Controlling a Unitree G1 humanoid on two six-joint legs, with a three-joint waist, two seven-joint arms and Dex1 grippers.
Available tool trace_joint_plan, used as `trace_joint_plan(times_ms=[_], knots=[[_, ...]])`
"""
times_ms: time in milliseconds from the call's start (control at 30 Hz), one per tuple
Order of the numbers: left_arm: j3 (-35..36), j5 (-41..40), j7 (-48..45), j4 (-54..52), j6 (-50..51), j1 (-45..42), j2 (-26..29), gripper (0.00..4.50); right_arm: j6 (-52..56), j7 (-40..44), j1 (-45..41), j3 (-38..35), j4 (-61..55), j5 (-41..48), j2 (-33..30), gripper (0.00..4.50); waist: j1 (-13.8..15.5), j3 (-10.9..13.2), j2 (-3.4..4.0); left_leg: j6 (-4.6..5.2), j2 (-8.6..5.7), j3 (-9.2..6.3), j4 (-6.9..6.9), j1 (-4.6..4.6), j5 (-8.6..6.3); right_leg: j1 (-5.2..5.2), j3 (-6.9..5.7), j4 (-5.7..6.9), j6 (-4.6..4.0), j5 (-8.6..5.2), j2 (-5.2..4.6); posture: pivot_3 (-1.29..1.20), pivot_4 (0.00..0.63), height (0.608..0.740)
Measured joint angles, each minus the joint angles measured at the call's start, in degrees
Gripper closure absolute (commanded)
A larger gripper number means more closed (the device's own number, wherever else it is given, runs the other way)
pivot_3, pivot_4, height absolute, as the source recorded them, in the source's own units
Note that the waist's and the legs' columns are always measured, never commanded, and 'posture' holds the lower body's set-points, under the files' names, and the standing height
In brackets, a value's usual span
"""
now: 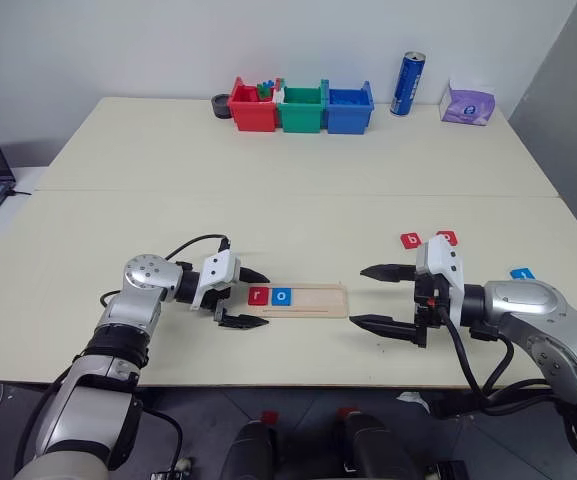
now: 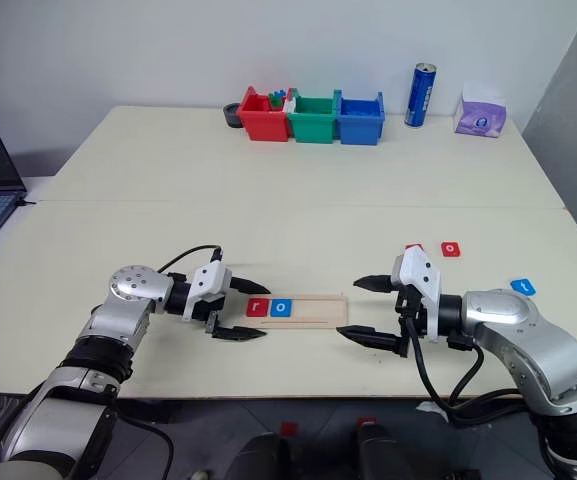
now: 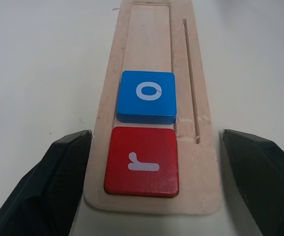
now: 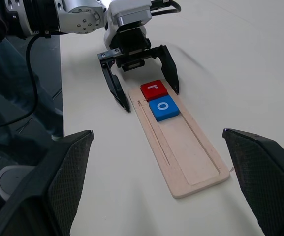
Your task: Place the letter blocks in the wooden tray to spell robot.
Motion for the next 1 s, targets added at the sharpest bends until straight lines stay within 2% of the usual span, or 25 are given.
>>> trace_joint_plan(times_ms=[200, 367, 500, 667, 767, 867, 1000], knots=[[0.32, -2.79, -4.21, -7.43, 10.38, -1.72, 4.74, 0.04, 1.14, -0.59, 1.41, -0.42, -0.37, 0.57, -0.08, 0.0, -0.06, 0.0, 0.0, 0.0, 0.02, -0.04, 0.02, -0.04, 0.0, -0.02, -0.02, 0.01, 0.0, 0.0, 0.02, 0.0, 0.15, 0.74], [3.61, -7.62, -3.54, -18.16, 20.33, -5.68, 7.79, 0.04, 3.18, -4.18, 1.59, -3.84, -1.28, 2.13, 0.22, 0.0, 0.02, 0.0, 0.0, 0.0, -0.01, -0.01, 0.04, -0.06, 0.0, 0.0, 0.01, -0.02, 0.02, -0.01, -0.03, 0.0, 0.15, 0.74], [4.87, -10.74, 3.83, -29.86, 27.14, -3.64, 4.87, 0.04, 3.27, -13.67, -0.22, -4.6, 2.55, -3.53, 3.37, 0.0, -0.01, 0.0, 0.0, -0.01, 0.0, 0.03, 0.03, -0.02, 0.0, -0.01, 0.07, 0.0, 0.02, 0.0, -0.03, 0.0, 0.15, 0.74], [4.14, -13.72, 14.84, -43.61, 35.28, 5.56, -1.53, 0.04, 2.77, -30.32, -4.13, -4.28, 12.51, -15.34, 11.78, 0.0, -0.29, 0.0, 0.01, -0.05, 0.04, 0.05, -0.02, -0.01, 0.03, -0.1, 0.25, 0.18, -0.01, 0.01, -0.02, 0.0, 0.15, 0.74], [4.11, -13.92, 19.93, -47.27, 37.65, 8.48, -3.54, 0.04, 1.66, -37.7, -6.35, -4.03, 18.63, -20.37, 16.92, 0.0, -0.22, 0.0, 0.01, -0.07, 0.01, 0.02, -0.02, 0.07, 0.04, -0.1, 0.3, 0.38, -0.02, 0.0, -0.03, 0.0, 0.15, 0.74], [4.02, -14.31, 23.85, -49.16, 39.17, 9.08, -5.06, 0.04, 0.0, -41.93, -8.23, -4.01, 24.92, -23.61, 20.24, 0.0, -0.15, 0.0, 0.01, -0.11, -0.01, 0.04, 0.0, 0.1, 0.07, -0.08, 0.28, 0.41, -0.02, 0.01, -0.03, 0.0, 0.15, 0.74], [4.06, -14.82, 26.17, -49.24, 39.46, 9.07, -5.2, 0.04, -2.18, -43.31, -11.05, -4.43, 31.53, -25.24, 22.27, 0.0, -0.14, -0.01, 0.02, -0.11, -0.04, 0.14, 0.0, 0.12, 0.06, -0.08, 0.22, 0.4, -0.02, 0.01, -0.04, 0.0, 0.15, 0.74]])
